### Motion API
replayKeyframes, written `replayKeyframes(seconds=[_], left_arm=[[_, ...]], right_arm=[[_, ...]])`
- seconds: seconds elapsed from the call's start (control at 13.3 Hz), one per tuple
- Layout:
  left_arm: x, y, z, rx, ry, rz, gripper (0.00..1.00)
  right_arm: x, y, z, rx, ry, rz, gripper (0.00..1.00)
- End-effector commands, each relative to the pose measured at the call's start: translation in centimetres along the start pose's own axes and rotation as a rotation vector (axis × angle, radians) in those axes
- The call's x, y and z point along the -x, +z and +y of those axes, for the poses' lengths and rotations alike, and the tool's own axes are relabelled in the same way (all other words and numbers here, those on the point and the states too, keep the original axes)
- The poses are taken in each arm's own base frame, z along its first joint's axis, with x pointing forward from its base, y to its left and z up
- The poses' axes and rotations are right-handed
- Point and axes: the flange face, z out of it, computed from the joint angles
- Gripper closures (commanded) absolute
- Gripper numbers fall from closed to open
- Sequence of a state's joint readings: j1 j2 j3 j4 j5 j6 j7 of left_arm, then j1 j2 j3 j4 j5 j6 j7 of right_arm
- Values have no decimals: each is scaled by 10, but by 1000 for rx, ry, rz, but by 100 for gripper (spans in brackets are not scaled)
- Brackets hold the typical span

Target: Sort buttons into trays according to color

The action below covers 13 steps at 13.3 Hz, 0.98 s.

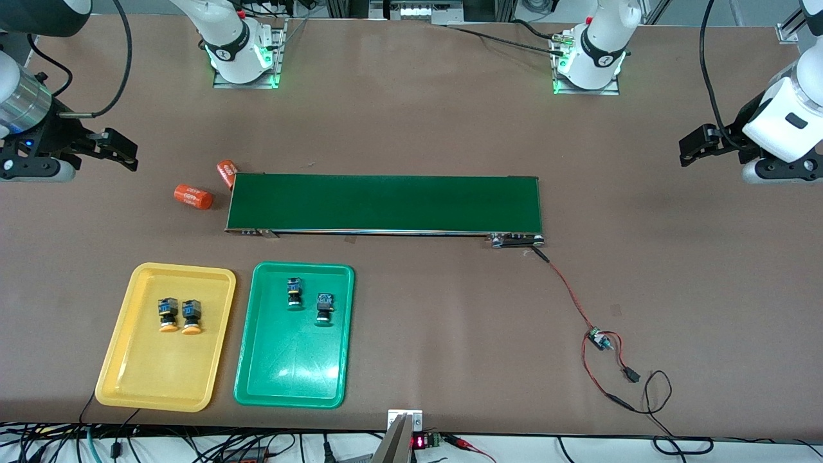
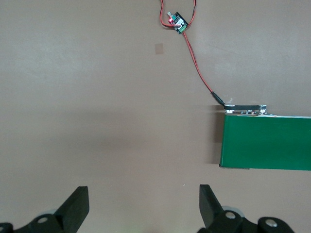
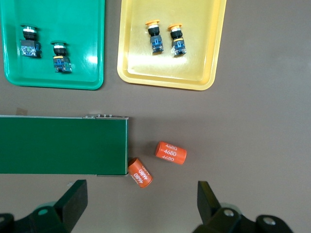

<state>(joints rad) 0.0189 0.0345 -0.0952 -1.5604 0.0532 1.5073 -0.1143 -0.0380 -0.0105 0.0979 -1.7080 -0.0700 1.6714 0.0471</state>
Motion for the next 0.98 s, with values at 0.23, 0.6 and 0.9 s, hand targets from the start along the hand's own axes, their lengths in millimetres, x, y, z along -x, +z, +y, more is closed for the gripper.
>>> replayKeyframes(seconds=[0.23, 0.6, 0.9], left_arm=[[1, -9, -4, 18, 6, 4, 0], [0, -8, -4, 18, 4, 6, 0], [0, -8, -4, 18, 5, 6, 0]], right_arm=[[5, -3, 14, -13, 10, -22, 0], [4, -8, 18, -21, 11, -17, 0], [6, -11, 9, -20, -1, -29, 0]])
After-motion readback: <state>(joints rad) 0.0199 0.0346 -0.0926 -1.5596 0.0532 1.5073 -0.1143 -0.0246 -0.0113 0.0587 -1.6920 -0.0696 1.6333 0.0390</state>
